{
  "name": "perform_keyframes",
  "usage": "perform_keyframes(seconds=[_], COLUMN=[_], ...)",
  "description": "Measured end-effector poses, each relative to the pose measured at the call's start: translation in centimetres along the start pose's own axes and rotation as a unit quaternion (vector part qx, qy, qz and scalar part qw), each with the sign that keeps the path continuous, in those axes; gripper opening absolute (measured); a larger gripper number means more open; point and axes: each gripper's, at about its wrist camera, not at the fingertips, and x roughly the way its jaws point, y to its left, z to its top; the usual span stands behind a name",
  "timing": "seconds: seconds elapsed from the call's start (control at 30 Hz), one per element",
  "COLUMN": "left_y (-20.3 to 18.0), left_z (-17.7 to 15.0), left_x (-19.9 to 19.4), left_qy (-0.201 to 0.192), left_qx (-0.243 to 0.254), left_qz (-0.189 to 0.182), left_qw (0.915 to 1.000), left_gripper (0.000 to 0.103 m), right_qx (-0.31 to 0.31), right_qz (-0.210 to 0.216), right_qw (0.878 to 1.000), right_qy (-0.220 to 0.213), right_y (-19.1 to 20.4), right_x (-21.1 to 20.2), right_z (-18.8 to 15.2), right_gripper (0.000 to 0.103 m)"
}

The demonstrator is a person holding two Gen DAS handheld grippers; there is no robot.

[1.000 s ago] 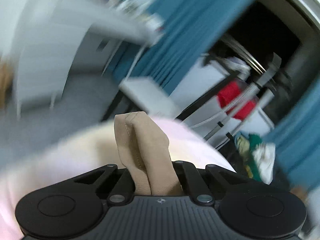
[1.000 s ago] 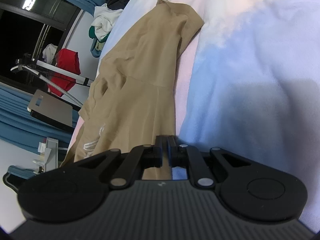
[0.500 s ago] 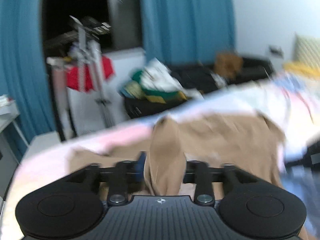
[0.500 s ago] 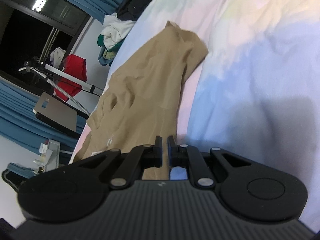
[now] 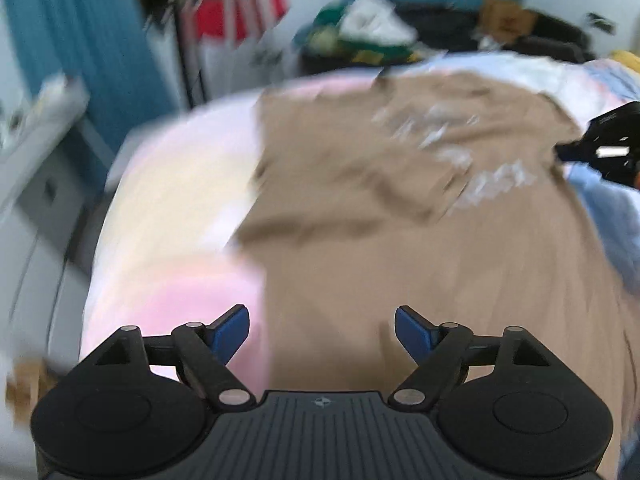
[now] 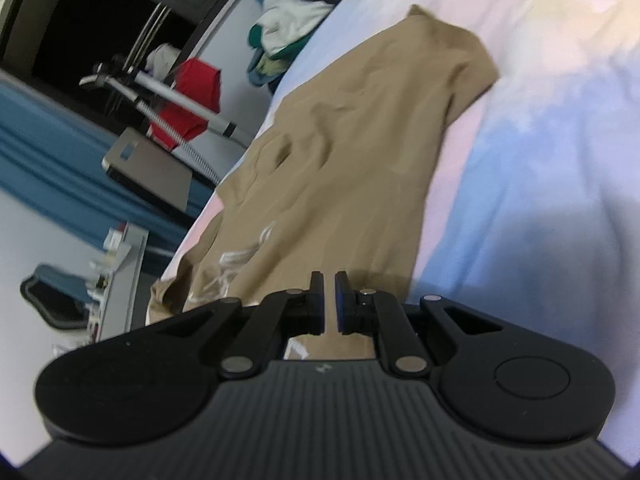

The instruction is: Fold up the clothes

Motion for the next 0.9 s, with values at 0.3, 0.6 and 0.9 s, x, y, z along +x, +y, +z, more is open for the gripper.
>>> perform_keyframes(seconds=[0.3, 0.6, 0.9], left_y=[3.9, 4.9, 2.4], left_z=[-3.4, -4.7, -5.7], left_x=[-1.0, -2.3, -1.3], left_qy=[0.06, 0.049, 0.088], left_qx=[-0.05, -0.009, 0.1], left_qz=[-0.049, -0.084, -0.119], left_qw=[0.9957, 0.9953, 0.9839], left_gripper=[0.077, 0.073, 0.072], right_qx=[-0.099, -0.206, -0.311], right_qz=[-0.02, -0.064, -0.167], right_qw=[0.994, 0.964, 0.907], right_qy=[0.043, 0.158, 0.228], right_y=[1.8, 3.2, 4.8], right_x=[-1.3, -9.6, -11.2], right_z=[-1.2, -8.7, -15.0], right_gripper=[0.01, 0.01, 0.037])
